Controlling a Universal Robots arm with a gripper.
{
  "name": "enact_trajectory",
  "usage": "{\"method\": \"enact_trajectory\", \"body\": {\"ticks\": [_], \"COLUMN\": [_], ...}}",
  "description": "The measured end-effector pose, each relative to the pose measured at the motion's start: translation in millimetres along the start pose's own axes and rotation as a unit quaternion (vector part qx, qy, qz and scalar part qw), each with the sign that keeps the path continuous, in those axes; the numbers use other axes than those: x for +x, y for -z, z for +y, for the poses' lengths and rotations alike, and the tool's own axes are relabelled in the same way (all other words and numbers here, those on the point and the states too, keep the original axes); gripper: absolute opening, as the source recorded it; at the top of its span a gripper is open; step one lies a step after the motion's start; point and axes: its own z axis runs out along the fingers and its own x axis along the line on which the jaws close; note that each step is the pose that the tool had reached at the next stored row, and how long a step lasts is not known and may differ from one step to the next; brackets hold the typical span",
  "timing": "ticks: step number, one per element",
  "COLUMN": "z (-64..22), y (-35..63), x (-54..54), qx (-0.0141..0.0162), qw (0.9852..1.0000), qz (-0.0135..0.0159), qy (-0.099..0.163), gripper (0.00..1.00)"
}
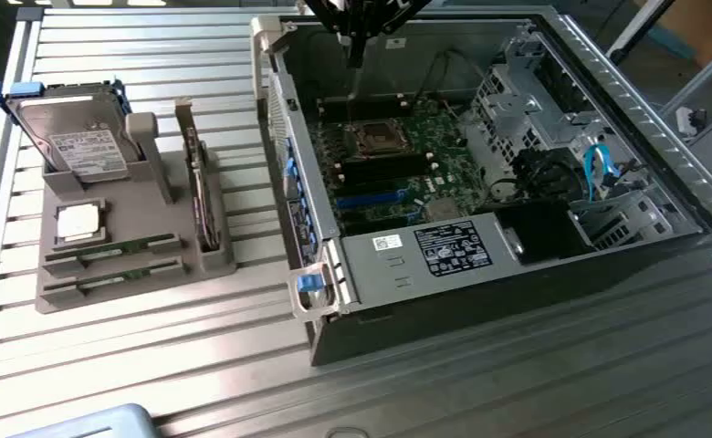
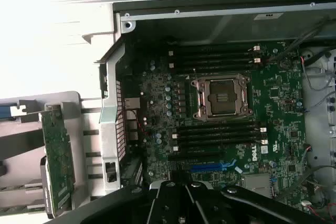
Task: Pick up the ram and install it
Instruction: 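Reach for the ram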
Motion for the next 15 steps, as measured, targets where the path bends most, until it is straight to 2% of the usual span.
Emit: {"method": "enact_trajectory", "body": {"ticks": [15], "z": [-0.2], "y": [0.0], "x": [2.0], "qx": [-0.0001], "qw": [1.0000], "qz": [-0.0001], "qy": [0.000], "gripper": [0.10]}}
